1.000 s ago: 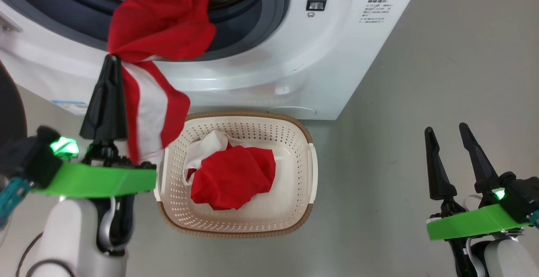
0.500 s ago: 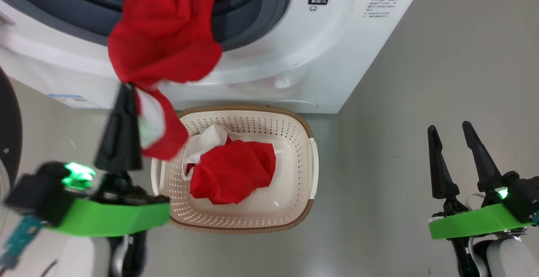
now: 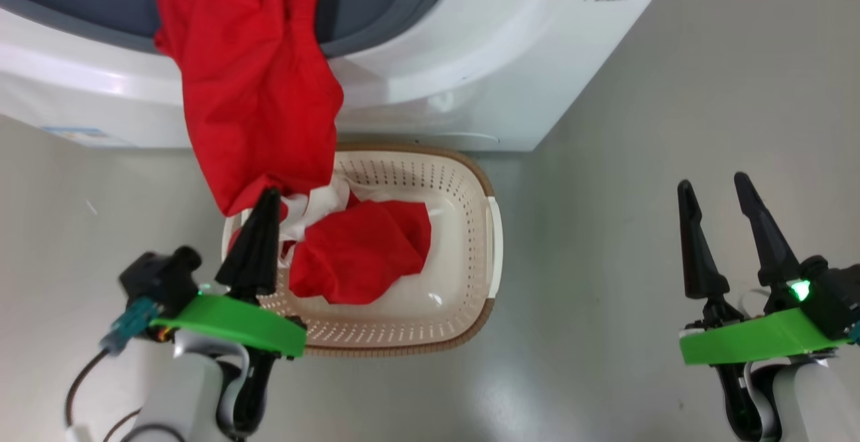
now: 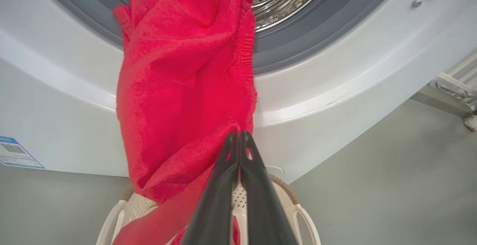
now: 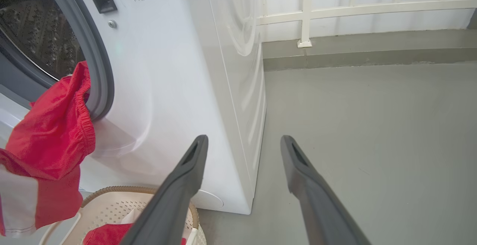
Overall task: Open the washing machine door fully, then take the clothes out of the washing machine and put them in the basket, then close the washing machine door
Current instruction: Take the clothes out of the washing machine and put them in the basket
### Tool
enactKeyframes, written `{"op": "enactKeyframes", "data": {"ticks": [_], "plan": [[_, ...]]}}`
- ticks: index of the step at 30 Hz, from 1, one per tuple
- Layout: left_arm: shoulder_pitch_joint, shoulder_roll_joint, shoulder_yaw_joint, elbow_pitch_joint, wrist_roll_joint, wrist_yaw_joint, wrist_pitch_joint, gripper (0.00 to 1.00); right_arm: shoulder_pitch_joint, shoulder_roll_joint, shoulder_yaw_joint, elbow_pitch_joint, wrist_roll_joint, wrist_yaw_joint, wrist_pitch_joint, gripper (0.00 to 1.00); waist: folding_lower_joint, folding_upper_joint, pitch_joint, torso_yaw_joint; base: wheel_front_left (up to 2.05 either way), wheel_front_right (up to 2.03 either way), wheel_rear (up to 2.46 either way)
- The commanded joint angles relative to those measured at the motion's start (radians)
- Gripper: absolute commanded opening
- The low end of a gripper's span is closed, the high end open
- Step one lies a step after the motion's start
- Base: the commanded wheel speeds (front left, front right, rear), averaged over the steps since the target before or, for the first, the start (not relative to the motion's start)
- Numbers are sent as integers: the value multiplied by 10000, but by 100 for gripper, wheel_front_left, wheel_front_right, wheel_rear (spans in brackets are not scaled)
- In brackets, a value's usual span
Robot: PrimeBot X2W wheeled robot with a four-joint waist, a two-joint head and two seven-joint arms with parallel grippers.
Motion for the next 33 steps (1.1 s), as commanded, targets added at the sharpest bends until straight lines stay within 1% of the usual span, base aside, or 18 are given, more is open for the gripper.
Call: {"op": "enactKeyframes", "data": {"ticks": [1, 4, 5, 16, 21, 25, 27, 28, 30, 31, 32, 33], "plan": [[-239, 265, 125, 208, 7, -55, -51, 0, -121, -68, 263, -265, 23, 46, -63, 100, 0, 0, 315, -88, 0, 0, 0], [-746, 381, -110, 1166, 25, -55, -51, 0, -300, -68, 325, -286, 55, 46, -63, 100, 0, 0, 596, -175, 0, 0, 0], [-746, 381, -110, 1166, 25, -55, -51, 0, -300, -68, 325, -286, 55, 46, -63, 100, 0, 0, 596, -175, 0, 0, 0], [-2439, 649, -1097, 4165, 313, -55, -51, 0, -793, -68, 532, -276, 166, 46, -63, 100, 0, 0, 1225, -459, 0, 0, 0], [-3064, 758, -1452, 5100, 328, -55, -51, 0, -920, -68, 597, -277, 192, 46, -63, 100, 0, 0, 1388, -539, 0, 0, 0], [-3407, 816, -1476, 5519, 247, -55, -51, 0, -968, -68, 666, -258, 206, 46, -63, 100, 0, 0, 1458, -577, 0, 0, 0], [-3509, 849, -1476, 5655, 223, -55, -51, 14, -979, -68, 688, -254, 210, 46, -63, 100, 0, 0, 1473, -588, 0, 0, 0], [-3550, 866, -1472, 5713, 217, -55, -51, 25, -983, -68, 696, -251, 211, 46, -63, 100, 0, 0, 1480, -591, 0, 0, 0], [-3598, 890, -1463, 5784, 187, -55, -51, 52, -983, -68, 707, -243, 210, 46, -63, 100, 0, 0, 1475, -593, 0, 0, 0], [-3616, 908, -1430, 5799, 167, -55, -51, 69, -979, -68, 712, -239, 204, 46, -63, 100, 0, 0, 1475, -590, 0, 0, 0], [-3620, 912, -1397, 5805, 146, -55, -51, 79, -974, -68, 711, -235, 194, 46, -63, 100, 0, 0, 1466, -581, 0, 0, 0], [-3612, 906, -1382, 5813, 130, -55, -51, 96, -968, -68, 705, -230, 180, 46, -63, 100, 0, 0, 1451, -568, 0, 0, 0]]}}
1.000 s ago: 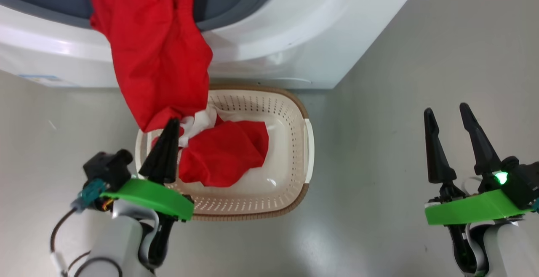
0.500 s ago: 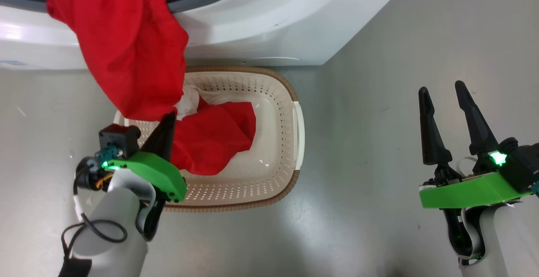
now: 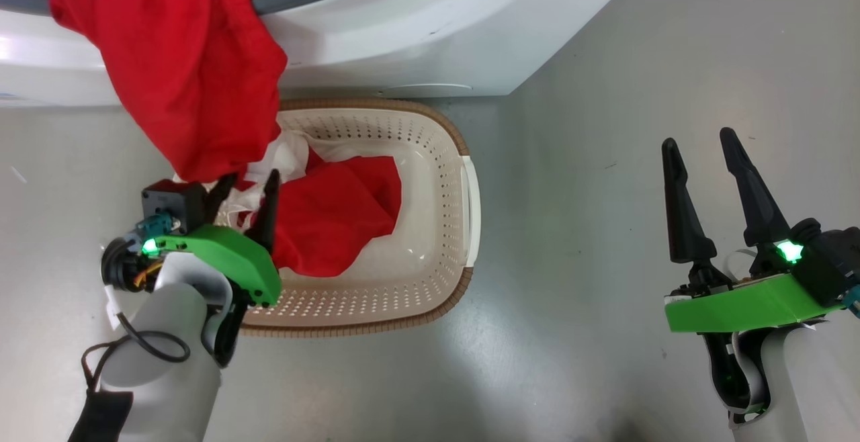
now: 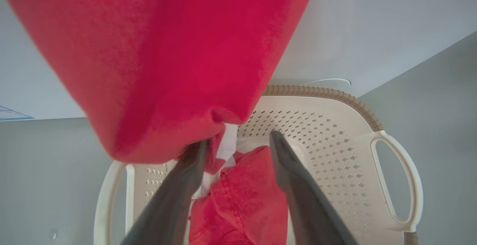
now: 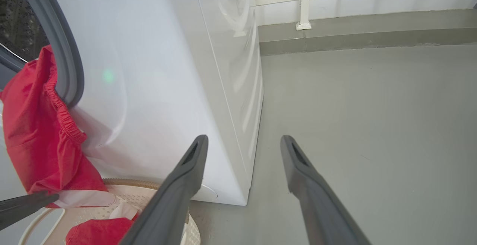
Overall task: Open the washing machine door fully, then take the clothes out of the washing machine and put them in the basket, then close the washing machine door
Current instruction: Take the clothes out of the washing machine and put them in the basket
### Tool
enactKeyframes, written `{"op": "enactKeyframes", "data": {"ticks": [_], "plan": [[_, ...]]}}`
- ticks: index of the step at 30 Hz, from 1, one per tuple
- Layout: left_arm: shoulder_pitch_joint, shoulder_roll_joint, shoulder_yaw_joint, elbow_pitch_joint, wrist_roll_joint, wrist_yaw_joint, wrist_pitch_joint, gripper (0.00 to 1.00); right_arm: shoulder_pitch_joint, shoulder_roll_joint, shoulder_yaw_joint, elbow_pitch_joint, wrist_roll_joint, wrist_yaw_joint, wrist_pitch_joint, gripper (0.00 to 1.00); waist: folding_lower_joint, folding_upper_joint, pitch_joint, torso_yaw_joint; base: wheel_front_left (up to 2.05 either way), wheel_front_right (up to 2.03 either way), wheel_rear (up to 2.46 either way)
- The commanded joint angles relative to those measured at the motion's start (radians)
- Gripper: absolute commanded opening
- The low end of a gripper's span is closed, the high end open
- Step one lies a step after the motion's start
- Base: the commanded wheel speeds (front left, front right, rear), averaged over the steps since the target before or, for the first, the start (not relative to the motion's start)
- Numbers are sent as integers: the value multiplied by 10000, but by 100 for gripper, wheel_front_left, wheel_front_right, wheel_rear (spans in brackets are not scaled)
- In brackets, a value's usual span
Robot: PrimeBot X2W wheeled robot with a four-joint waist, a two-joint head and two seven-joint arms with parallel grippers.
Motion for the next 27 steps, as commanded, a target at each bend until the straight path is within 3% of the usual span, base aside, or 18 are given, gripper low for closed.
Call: {"op": "enactKeyframes", "data": {"ticks": [1, 16, 27], "plan": [[32, 392, 269, -72, -62, -55, -51, 100, -17, -58, 238, -198, -5, 46, -63, 100, 0, 0, -33, 29, 0, 0, 0], [795, 182, 768, -1446, -80, -56, -51, 100, 154, -58, 148, -110, -180, 46, -63, 100, 0, 0, -571, 302, 0, 0, 0], [1834, 189, 1684, -3666, 658, -56, -51, 100, 363, -58, 65, -63, -336, 46, -63, 100, 0, 0, -990, 579, 0, 0, 0]]}}
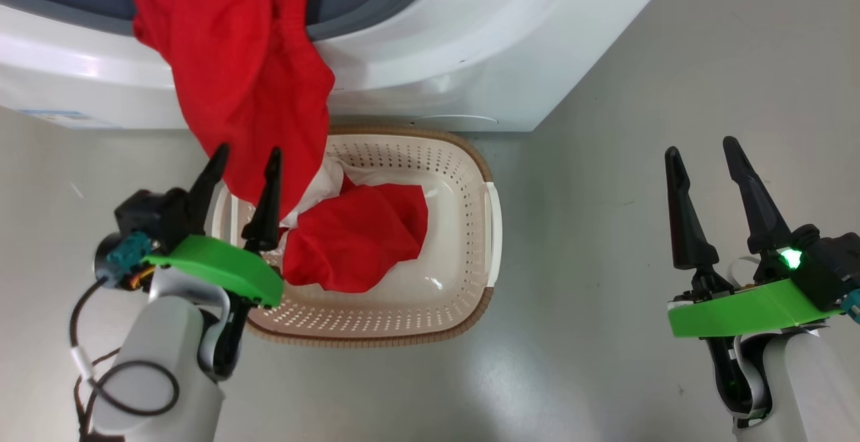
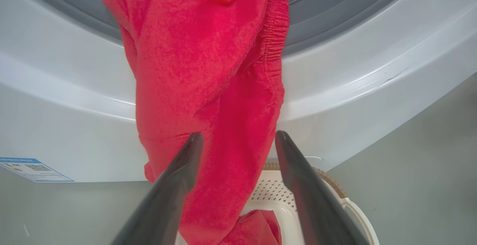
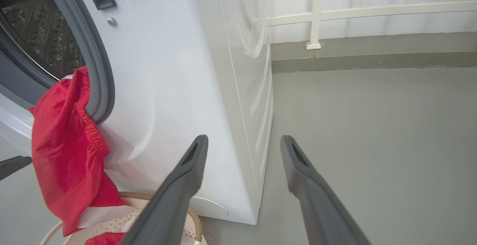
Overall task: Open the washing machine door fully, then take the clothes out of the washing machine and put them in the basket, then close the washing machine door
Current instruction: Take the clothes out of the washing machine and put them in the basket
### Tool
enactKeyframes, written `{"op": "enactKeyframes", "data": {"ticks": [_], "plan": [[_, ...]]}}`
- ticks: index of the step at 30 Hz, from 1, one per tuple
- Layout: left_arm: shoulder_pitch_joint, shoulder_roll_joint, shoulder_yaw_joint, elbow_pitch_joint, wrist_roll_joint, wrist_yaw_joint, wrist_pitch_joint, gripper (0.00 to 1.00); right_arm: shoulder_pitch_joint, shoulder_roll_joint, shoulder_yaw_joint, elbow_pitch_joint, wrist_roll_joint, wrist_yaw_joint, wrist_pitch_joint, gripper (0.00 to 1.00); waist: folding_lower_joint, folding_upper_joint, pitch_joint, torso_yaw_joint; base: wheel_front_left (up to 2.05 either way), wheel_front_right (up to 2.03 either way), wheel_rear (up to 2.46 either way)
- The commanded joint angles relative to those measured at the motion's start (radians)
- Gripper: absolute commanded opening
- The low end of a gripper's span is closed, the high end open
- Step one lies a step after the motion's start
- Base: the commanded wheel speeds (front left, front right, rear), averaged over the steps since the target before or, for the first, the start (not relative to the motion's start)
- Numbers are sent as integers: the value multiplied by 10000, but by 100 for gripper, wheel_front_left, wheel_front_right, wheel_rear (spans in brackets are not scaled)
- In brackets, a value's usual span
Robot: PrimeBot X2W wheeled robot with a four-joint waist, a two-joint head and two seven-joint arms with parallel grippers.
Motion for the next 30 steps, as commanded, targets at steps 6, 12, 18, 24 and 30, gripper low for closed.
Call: {"op": "enactKeyframes", "data": {"ticks": [6, 12, 18, 24, 30], "plan": [[979, 355, 783, -1463, 444, -56, -51, 100, 383, -41, 148, -163, -196, 46, -63, 100, 0, 0, -297, 152, 0, 0, 0], [1891, 356, 1247, -2678, 626, -56, -51, 100, 578, -41, 106, -141, -208, 46, -63, 100, 0, 0, -569, 203, 0, 0, 0], [2889, 325, 1670, -3834, 664, -56, -51, 100, 746, -41, 74, -136, -193, 46, -63, 100, 0, 0, -751, 178, 0, 0, 0], [3789, 251, 1992, -4871, 755, -56, -51, 100, 802, -41, 63, -139, -177, 46, -63, 100, 0, 0, -803, 108, 0, 0, 0], [4239, 59, 2162, -5331, 851, -56, -51, 100, 849, -41, -15, -143, -173, 46, -63, 100, 0, 0, -855, 95, 0, 0, 0]]}}
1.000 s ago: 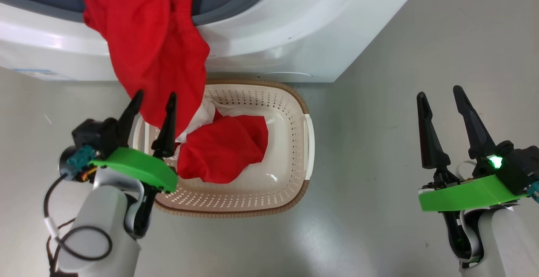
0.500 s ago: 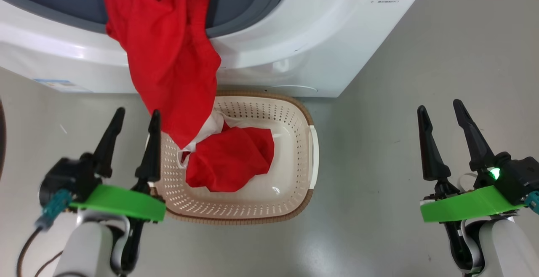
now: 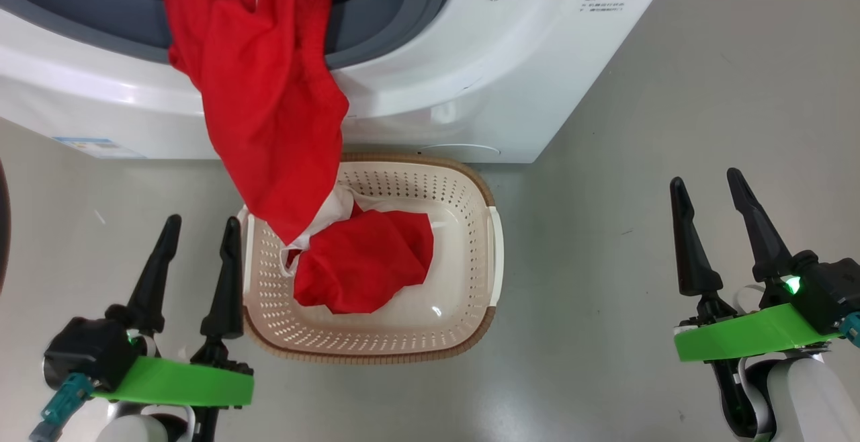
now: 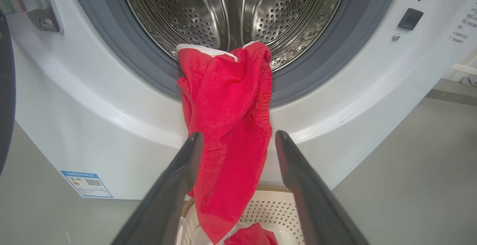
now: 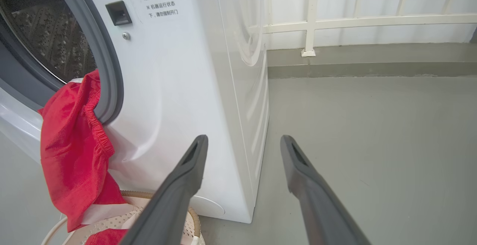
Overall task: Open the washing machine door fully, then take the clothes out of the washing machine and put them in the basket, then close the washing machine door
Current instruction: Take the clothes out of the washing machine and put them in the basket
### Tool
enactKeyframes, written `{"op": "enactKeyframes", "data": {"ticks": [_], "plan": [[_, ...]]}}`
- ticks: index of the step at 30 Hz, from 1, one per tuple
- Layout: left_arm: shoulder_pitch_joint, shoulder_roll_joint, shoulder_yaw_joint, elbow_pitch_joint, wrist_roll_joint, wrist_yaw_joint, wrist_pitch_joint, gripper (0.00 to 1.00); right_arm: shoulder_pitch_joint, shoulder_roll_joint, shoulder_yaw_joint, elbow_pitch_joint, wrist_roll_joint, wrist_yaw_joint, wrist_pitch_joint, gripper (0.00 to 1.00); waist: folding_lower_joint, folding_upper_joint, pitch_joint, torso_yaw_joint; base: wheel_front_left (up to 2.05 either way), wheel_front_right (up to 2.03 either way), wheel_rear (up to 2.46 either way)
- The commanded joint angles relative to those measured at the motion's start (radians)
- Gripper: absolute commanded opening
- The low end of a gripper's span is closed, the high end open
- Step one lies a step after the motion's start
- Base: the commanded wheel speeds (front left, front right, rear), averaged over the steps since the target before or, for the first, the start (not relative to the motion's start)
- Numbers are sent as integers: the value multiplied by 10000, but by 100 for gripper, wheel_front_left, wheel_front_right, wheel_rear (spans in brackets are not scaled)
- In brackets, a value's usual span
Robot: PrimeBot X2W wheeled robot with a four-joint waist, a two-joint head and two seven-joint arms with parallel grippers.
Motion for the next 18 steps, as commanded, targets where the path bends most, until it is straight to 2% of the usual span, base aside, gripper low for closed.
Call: {"op": "enactKeyframes", "data": {"ticks": [1, 10, 18], "plan": [[184, 150, 370, -309, 128, -54, -51, 100, 226, -39, 193, -223, 24, 46, -63, 100, 0, 0, -8, 4, 0, 0, 0], [-11, 231, 187, 105, 114, -54, -51, 100, 183, -39, 231, -209, 58, 46, -63, 100, 0, 0, 21, -43, 0, 0, 0], [-1296, 564, -383, 1219, -1, -54, -51, 100, 35, -39, 294, -217, 113, 46, -63, 100, 0, 0, 246, -65, 0, 0, 0]]}}
